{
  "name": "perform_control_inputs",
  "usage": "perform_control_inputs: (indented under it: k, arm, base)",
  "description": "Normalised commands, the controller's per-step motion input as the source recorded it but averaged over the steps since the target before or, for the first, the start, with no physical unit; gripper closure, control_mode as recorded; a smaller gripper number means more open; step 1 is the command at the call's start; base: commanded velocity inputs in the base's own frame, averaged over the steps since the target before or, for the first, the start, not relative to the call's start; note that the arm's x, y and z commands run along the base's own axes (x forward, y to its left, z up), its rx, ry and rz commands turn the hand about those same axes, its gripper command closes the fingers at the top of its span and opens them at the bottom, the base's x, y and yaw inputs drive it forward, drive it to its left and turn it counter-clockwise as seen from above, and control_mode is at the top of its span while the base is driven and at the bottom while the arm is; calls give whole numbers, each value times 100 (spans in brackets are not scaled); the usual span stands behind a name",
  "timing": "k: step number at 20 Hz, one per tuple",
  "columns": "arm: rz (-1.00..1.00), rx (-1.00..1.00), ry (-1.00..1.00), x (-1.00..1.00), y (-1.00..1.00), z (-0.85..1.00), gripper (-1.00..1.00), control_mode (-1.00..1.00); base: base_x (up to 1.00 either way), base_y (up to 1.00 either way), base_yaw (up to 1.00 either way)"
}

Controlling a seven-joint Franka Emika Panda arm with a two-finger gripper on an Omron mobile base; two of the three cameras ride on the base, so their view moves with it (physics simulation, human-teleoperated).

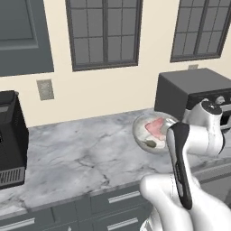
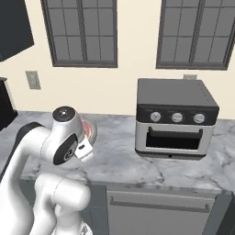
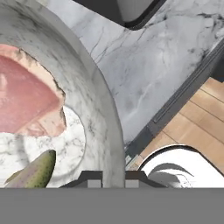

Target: Place the bowl with the garlic and sweet potato on the top shelf of the fridge. Place the bowl with the fish and steak on the second highest shelf of the fridge.

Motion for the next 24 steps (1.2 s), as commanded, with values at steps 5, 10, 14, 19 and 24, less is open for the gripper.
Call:
perform_control_inputs:
  k: [5, 10, 14, 19, 24]
  arm:
    - [7, 0, 17, -58, 4, 36, 100, -100]
    - [0, 0, 0, 0, 0, 0, 100, -100]
    - [0, 0, 0, 0, 0, 0, 100, 100]
    - [0, 0, 0, 0, 0, 0, 100, 100]
    - [0, 0, 0, 0, 0, 0, 100, 100]
  base:
    - [0, 0, 0]
    - [0, 0, 0]
    - [-89, -11, 20]
    - [-76, -2, 85]
    - [-7, 0, 100]
